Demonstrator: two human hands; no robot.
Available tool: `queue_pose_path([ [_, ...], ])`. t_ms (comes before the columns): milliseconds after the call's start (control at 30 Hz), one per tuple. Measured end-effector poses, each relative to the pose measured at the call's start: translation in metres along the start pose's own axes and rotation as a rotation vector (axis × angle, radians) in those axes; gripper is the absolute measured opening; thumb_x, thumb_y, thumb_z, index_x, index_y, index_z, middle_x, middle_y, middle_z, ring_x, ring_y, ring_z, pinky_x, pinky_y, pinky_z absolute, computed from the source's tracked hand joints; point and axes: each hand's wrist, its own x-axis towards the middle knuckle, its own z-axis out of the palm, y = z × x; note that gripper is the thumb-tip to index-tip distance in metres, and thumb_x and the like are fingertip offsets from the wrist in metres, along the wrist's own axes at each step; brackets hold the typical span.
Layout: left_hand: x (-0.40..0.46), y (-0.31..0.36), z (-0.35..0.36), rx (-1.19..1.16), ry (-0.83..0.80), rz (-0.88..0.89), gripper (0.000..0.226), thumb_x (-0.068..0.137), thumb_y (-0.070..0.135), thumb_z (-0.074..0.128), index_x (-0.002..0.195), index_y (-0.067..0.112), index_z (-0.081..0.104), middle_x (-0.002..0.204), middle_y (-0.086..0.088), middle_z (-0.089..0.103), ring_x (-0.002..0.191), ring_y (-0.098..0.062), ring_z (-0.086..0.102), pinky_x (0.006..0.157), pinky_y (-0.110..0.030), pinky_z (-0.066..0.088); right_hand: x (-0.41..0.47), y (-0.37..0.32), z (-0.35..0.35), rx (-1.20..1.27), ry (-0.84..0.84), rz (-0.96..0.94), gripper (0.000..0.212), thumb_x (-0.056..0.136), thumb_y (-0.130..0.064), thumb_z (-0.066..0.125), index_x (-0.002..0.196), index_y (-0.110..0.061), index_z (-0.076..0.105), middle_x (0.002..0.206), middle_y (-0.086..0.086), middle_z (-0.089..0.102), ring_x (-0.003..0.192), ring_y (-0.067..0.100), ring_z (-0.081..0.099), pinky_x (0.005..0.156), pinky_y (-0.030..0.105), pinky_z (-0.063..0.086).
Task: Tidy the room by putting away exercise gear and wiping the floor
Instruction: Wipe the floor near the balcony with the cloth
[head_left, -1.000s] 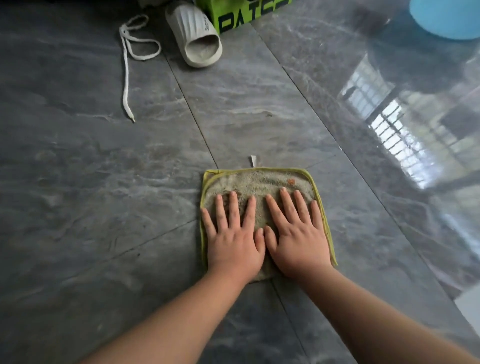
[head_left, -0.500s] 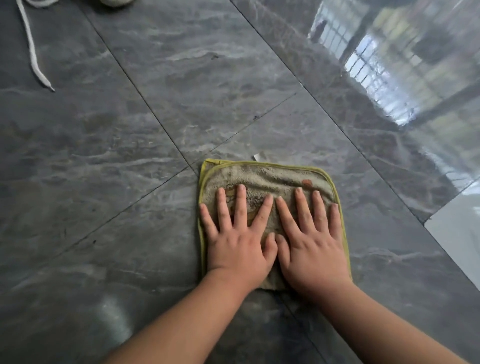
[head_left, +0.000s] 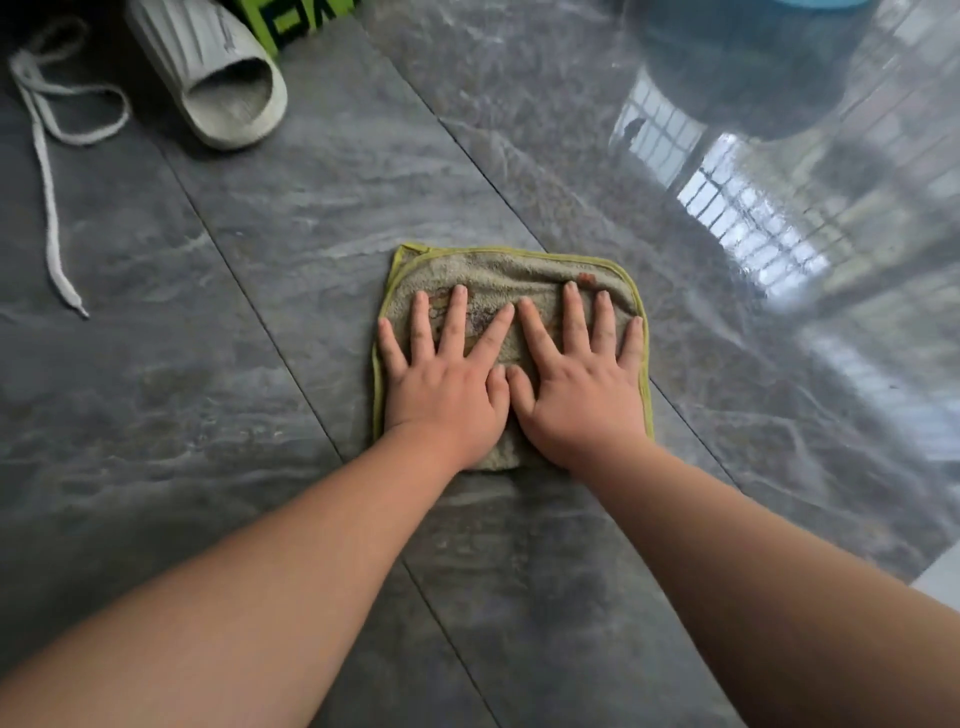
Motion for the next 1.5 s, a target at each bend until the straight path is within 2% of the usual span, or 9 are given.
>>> queue_pose_path([
  [367,0.162,-0.020,-0.027,0.009,0.016,0.023,0.058,0.096,0.048,0.021,0.149,0.053,-0.003,0.166,0.003,-0.006,0.151,-0.035,-0.007,0.114,-0.067,-0.003,0.152,-0.004,-0.026,0.021,0.022,0.061,0.068,0.093,-0.061,0.016,0.157,-0.042,0.003,0.168,0.006,-0.005,0.152,0.035,-0.011,0.118,0.061,-0.010],
  [733,0.179,-0.017,-0.029,0.006,0.000,-0.037,0.054,0.098,0.048,0.016,0.148,0.055,-0.004,0.165,0.008,-0.009,0.151,-0.030,-0.010,0.115,-0.064,-0.006,0.183,0.002,-0.027,0.018,0.043,0.004,0.070,0.091,-0.064,0.016,0.157,-0.042,0.004,0.168,0.005,-0.005,0.153,0.034,-0.012,0.118,0.060,-0.012],
  [933,0.114,0.007,-0.019,-0.036,-0.005,-0.075,0.056,0.098,0.051,0.014,0.151,0.049,-0.004,0.166,0.002,-0.008,0.150,-0.035,-0.009,0.114,-0.067,-0.007,0.121,0.017,-0.022,0.007,0.027,-0.058,0.068,0.093,-0.061,0.016,0.157,-0.042,0.002,0.168,0.002,-0.004,0.153,0.029,-0.011,0.121,0.055,-0.009],
  [1100,0.026,0.064,-0.011,-0.049,-0.025,-0.053,0.061,0.097,0.052,0.016,0.153,0.042,-0.007,0.165,-0.006,-0.008,0.148,-0.042,-0.011,0.109,-0.070,-0.006,0.032,0.058,-0.020,0.001,-0.010,-0.080,0.067,0.094,-0.062,0.020,0.156,-0.046,-0.002,0.168,-0.001,-0.004,0.154,0.024,-0.011,0.122,0.051,-0.008],
  [1300,-0.016,0.137,-0.002,-0.002,-0.083,0.125,0.065,0.095,0.055,0.017,0.150,0.043,-0.016,0.163,-0.008,-0.019,0.146,-0.045,-0.020,0.108,-0.070,-0.010,-0.071,0.125,-0.014,0.020,-0.010,0.091,0.065,0.095,-0.061,0.021,0.156,-0.047,0.003,0.167,-0.004,-0.004,0.154,0.020,-0.012,0.123,0.048,-0.005],
  [1500,-0.007,0.166,0.002,0.068,-0.109,0.265,0.066,0.095,0.056,0.017,0.147,0.046,-0.021,0.162,-0.007,-0.023,0.146,-0.043,-0.021,0.109,-0.069,-0.012,-0.083,0.150,-0.010,0.084,0.048,0.197,0.064,0.096,-0.059,0.022,0.155,-0.048,0.002,0.165,-0.006,-0.009,0.152,0.018,-0.016,0.123,0.048,-0.006],
])
